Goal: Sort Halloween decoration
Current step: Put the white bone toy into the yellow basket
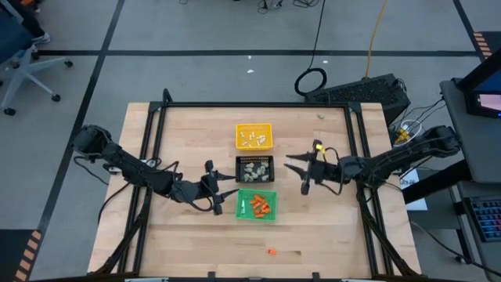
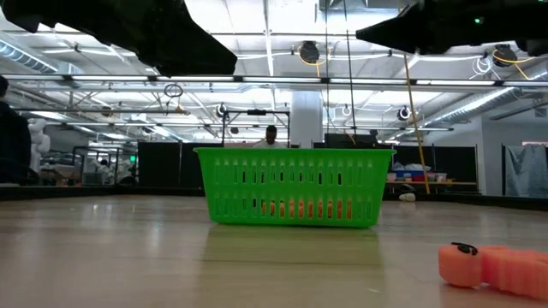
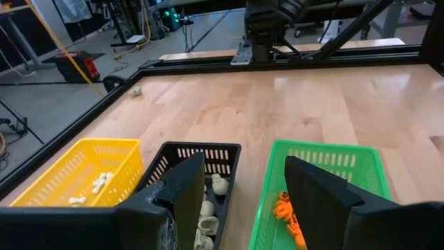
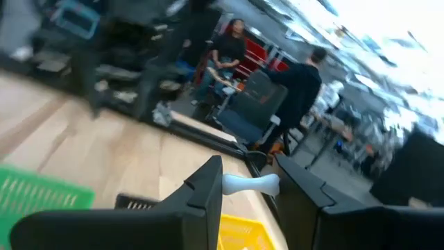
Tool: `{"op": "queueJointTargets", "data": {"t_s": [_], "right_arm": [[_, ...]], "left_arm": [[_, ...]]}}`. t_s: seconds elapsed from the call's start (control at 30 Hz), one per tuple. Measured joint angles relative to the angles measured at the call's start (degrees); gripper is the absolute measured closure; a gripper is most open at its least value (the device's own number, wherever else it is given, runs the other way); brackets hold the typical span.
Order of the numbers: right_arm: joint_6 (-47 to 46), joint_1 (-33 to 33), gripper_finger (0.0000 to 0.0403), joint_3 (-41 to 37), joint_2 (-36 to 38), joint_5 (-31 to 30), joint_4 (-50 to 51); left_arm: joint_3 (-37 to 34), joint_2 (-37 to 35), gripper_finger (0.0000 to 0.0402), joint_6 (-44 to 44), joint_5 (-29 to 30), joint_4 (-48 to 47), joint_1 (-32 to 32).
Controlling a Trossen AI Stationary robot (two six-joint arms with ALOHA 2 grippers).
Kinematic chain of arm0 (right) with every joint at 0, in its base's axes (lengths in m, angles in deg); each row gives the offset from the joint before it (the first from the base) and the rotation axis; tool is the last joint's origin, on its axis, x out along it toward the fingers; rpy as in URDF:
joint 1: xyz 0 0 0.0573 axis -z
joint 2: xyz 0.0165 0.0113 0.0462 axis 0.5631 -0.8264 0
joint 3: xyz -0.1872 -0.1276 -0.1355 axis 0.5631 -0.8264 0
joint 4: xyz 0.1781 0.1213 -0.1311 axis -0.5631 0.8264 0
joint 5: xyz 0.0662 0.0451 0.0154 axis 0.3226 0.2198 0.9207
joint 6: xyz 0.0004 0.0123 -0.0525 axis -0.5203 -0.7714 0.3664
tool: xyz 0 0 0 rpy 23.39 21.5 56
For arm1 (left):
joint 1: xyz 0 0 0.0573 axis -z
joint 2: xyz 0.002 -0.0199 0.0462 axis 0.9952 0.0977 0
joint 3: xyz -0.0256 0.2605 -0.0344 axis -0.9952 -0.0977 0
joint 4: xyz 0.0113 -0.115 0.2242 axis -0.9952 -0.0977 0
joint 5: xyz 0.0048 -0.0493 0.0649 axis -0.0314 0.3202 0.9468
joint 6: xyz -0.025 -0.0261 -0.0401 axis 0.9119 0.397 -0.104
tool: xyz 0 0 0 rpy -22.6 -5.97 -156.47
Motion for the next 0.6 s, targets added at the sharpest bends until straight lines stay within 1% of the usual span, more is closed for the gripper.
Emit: {"op": "queueJointTargets", "data": {"t_s": [0.1, 0.27, 0.4, 0.6], "right_arm": [[-5.1, 2.6, 0.0310, 0.7, 0.0, 0.1, 0.0], [-8.9, 7.1, 0.0310, 3.1, -1.1, 0.3, 1.9], [-11.8, 11.3, 0.0310, 7.9, -1.6, 0.5, 9.3], [-13.3, 18.7, 0.0310, 17.1, -3.5, 9.5, 23.0]], "left_arm": [[0.0, 0.0, 0.0201, 0.0, 0.0, 0.0, 0.0], [0.0, 0.0, 0.0201, 0.2, 0.0, 0.0, 0.0], [0.0, 0.0, 0.0201, 0.2, 0.0, 0.0, 0.0], [0.0, 0.0, 0.0201, 0.2, 0.0, 0.0, 0.0]]}}
